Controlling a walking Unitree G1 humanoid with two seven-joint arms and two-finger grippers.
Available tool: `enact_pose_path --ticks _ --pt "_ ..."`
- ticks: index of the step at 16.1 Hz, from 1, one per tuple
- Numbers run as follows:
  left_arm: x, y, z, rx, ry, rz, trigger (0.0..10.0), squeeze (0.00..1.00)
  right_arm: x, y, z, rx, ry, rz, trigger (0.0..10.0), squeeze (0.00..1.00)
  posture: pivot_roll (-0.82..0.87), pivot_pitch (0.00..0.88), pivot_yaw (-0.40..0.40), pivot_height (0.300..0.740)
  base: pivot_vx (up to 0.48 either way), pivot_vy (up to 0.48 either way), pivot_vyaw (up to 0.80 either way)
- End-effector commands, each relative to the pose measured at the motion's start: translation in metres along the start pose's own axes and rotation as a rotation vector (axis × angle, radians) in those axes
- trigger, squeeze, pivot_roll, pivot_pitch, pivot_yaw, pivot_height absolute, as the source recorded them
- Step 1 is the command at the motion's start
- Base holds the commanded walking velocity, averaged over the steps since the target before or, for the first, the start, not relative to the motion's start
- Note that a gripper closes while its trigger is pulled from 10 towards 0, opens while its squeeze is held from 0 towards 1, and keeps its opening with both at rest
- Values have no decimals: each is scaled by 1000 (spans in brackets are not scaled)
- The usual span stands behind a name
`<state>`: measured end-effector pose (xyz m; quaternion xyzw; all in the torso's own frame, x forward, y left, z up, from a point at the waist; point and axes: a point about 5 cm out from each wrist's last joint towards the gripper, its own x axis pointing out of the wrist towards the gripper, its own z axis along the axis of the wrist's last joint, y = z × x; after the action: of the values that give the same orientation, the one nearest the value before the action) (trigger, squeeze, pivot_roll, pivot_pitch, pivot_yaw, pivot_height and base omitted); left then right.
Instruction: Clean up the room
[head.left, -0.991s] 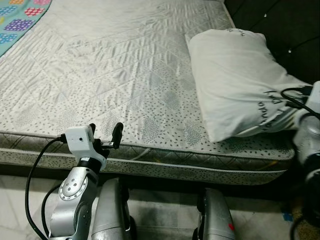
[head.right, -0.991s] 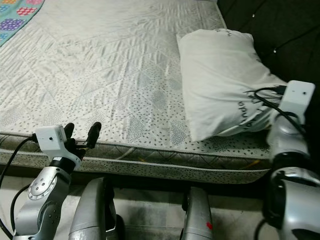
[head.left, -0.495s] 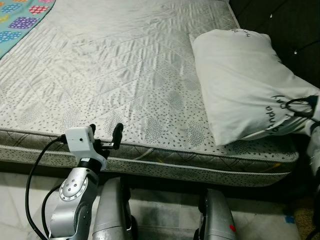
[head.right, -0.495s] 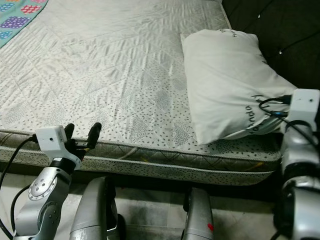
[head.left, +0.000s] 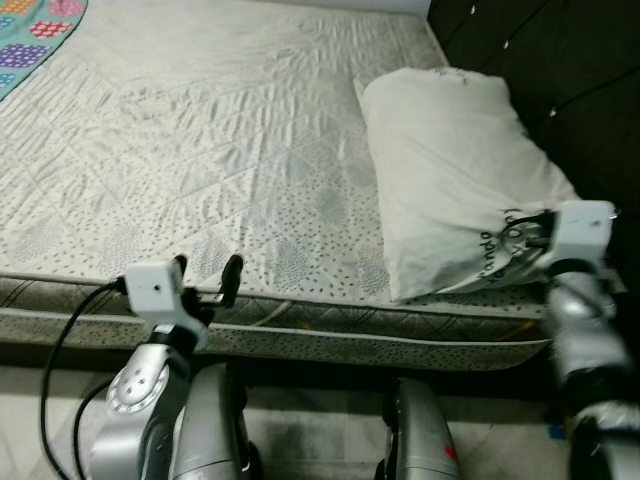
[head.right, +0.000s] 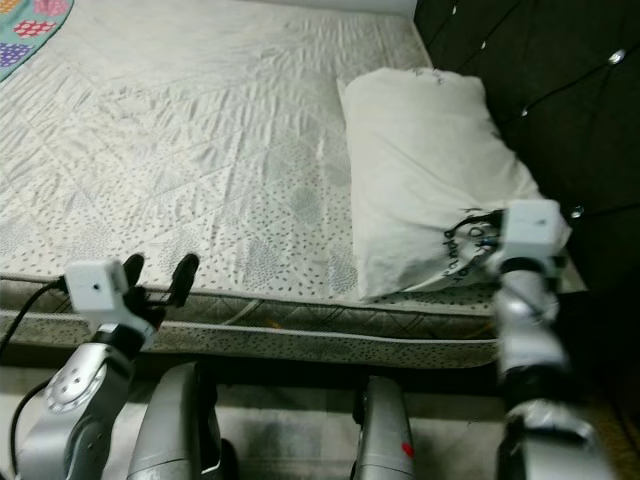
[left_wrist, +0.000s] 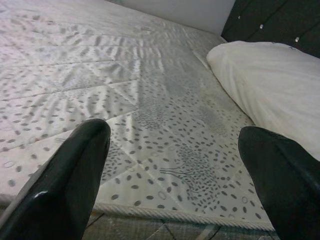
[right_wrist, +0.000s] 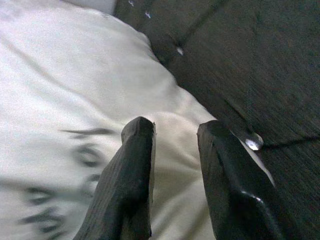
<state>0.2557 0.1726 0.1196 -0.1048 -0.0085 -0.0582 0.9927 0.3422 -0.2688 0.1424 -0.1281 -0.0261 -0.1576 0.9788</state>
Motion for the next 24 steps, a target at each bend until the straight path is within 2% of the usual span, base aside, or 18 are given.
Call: enact_pose_path --ticks 1,3,6,8,10,14,15,16,17,19,24 --pt "-4 2 4 8 -8 12 10000 0 -4 10 10 0 -43 37 10000 1000 -30 37 -70 545 0 0 0" --pt "-9 2 9 8 -31 24 10000 0 -16 28 14 25 -70 110 10000 1000 -26 22 -75 545 0 0 0" --pt "-15 0 12 6 -54 27 10000 0 -28 37 13 78 -59 117 10000 1000 -26 0 -78 545 0 0 0" --pt "-15 0 12 3 -57 35 10000 0 -37 45 17 143 -65 151 10000 1000 -29 0 -76 545 0 0 0" --pt "-13 -2 13 -4 -68 37 10000 0 -45 55 18 166 -69 213 10000 1000 -31 0 -80 545 0 0 0" --pt "-11 -1 10 -7 -87 76 10000 0 -70 78 11 209 -11 354 10000 1000 -30 0 -106 545 0 0 0" --pt "-10 0 11 -11 -92 83 10000 0 -71 83 12 198 -8 396 10000 702 -31 0 -106 545 0 0 0" --pt "-9 0 11 -12 -95 84 10000 0 -70 85 13 191 -9 419 10000 31 -31 0 -106 545 0 0 0" --pt "-8 -2 10 -12 -96 80 10000 0 -66 88 19 205 -22 428 10000 0 -30 0 -104 545 0 0 0" --pt "-6 -4 10 -12 -100 70 10000 0 -61 90 26 200 -43 435 10000 0 -27 0 -102 550 0 0 0" --pt "-4 -5 7 -21 -103 69 10000 0 -56 96 27 211 -37 450 10000 0 -21 0 -110 611 0 0 0"
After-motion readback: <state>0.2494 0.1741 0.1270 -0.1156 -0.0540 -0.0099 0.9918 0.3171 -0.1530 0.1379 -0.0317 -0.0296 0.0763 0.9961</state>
